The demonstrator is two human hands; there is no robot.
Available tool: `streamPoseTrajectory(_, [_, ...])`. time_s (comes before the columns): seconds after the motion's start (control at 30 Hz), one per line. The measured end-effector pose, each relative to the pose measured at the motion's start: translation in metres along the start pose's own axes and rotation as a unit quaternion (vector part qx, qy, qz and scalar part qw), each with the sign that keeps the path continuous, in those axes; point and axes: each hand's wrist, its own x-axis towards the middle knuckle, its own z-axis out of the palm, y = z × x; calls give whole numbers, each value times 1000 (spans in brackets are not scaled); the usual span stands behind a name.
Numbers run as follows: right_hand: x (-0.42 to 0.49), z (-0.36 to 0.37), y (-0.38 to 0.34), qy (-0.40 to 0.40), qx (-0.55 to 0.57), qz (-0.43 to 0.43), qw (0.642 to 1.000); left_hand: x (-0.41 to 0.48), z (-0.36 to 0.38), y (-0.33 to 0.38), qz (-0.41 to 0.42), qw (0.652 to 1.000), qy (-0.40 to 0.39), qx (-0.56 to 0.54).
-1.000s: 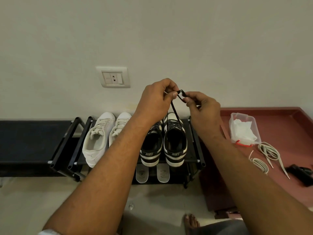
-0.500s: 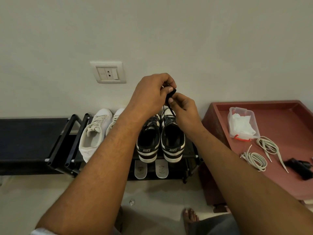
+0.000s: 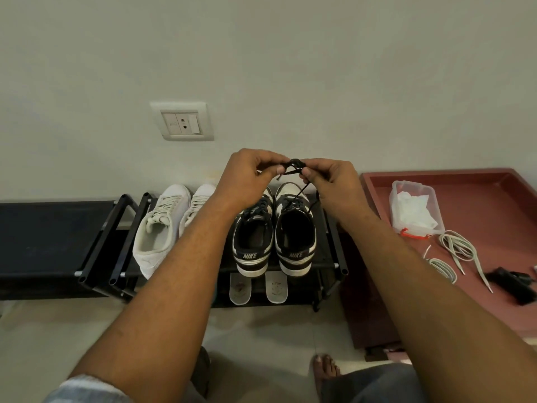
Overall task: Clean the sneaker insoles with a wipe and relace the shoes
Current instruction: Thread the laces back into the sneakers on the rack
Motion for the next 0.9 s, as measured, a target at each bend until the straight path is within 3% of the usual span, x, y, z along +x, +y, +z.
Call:
streamPoseTrajectory(0.2, [1,-16,-7,-4,-218,-69,973,-7,19,-14,-35,998,-46,-3])
streamPoseTrajectory(0.4, [4,-16,-6,-43,-367,-142,918,-13,40,-27,-77,984,-161,16])
streamPoseTrajectory(0.5, [5,-14,-11,-57,-395,-172,901,-14,45,-24,-112,971,-210,-26])
streamPoseTrajectory(0.63, [4,-9,-13,-69,-381,-175,905,-18,52,-14,-169,959,-208,-96])
streamPoseTrajectory(0.9, [5,-9,-12,-68,-350,-168,919,-15,47,-19,-116,960,-159,-199])
